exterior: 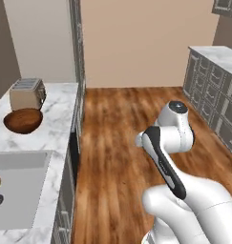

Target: Pick the tangerines from the cabinet and place them in one bowl. Pick the mango from the sink and place it in the other bowl.

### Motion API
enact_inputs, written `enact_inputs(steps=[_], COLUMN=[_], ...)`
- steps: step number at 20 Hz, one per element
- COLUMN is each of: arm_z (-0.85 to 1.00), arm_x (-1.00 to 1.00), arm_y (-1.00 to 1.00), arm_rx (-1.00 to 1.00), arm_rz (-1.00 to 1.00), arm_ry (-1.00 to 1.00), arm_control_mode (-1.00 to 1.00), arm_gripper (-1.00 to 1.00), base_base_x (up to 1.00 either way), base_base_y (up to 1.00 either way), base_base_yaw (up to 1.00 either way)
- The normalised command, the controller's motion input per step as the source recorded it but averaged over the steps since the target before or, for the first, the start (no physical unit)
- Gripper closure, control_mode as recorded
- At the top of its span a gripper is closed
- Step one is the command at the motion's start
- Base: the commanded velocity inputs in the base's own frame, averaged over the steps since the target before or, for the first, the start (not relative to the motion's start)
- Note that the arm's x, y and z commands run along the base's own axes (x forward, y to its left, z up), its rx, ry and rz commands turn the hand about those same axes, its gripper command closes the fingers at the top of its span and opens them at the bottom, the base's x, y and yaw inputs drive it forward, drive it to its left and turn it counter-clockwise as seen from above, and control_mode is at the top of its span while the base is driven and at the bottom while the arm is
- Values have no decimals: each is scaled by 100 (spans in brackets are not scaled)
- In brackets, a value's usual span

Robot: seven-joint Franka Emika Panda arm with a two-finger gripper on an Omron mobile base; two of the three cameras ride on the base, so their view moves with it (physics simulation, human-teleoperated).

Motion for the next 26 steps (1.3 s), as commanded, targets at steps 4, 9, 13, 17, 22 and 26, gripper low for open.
enact_inputs(steps=[4, 9, 13, 17, 22, 26], arm_z=[0, 0, 0, 0, 0, 0], arm_x=[0, 0, 0, 0, 0, 0], arm_y=[0, 0, 0, 0, 0, 0], arm_rx=[0, 0, 0, 0, 0, 0], arm_rz=[0, 0, 0, 0, 0, 0], arm_ry=[0, 0, 0, 0, 0, 0], arm_control_mode=[100, 100, 100, 100, 100, 100], arm_gripper=[-100, -100, -100, -100, -100, -100], base_base_x=[9, 9, 8, 7, 7, 8], base_base_y=[0, 1, 1, 3, 2, 3], base_base_yaw=[-50, -50, -50, -50, -50, -50])
